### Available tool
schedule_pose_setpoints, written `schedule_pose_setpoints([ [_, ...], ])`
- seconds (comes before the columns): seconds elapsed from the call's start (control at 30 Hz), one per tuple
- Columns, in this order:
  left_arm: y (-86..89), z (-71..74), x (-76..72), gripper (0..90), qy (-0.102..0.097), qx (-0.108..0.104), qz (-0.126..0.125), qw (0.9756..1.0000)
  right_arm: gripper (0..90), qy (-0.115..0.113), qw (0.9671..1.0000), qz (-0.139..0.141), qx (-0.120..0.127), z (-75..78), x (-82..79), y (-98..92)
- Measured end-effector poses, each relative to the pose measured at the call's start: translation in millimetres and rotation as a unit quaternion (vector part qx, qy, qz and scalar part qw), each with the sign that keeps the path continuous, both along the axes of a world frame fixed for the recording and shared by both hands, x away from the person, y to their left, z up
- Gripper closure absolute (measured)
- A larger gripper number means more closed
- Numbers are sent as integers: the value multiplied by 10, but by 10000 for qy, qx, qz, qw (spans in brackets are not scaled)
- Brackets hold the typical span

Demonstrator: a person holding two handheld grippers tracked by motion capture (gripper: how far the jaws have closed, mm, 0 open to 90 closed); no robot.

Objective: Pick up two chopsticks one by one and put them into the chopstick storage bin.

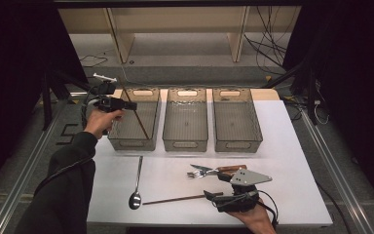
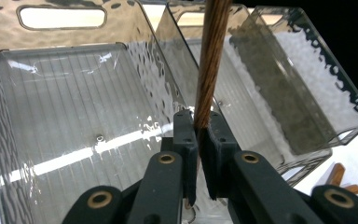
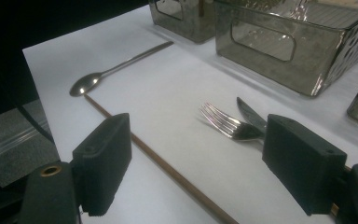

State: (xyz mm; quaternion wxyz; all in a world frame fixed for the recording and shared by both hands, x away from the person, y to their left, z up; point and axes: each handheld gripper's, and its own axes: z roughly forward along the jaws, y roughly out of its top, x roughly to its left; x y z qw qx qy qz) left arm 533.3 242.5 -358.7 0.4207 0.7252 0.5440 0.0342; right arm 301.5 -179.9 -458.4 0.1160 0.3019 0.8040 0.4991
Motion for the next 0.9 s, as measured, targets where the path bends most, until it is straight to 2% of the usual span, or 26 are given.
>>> schedule_pose_setpoints([
  [0.07,-25,-10,10,847,45,-30,-25,10000,245,1,10000,1,6,-1,2,0],
  [0.2,-83,-30,27,846,69,73,-74,9999,246,1,10000,-7,-4,2,3,-11],
  [0.3,-107,-69,40,846,112,61,-90,9999,248,-3,10000,-8,-6,3,1,-15],
  [0.6,-144,-207,104,840,310,29,-65,9995,249,17,10000,25,-30,-18,-6,7],
  [0.77,-156,-271,134,830,351,-33,11,9994,249,27,10000,24,-16,-21,-10,7],
  [0.9,-185,-301,151,820,368,25,9,9993,250,33,10000,24,-4,-20,-11,8],
])
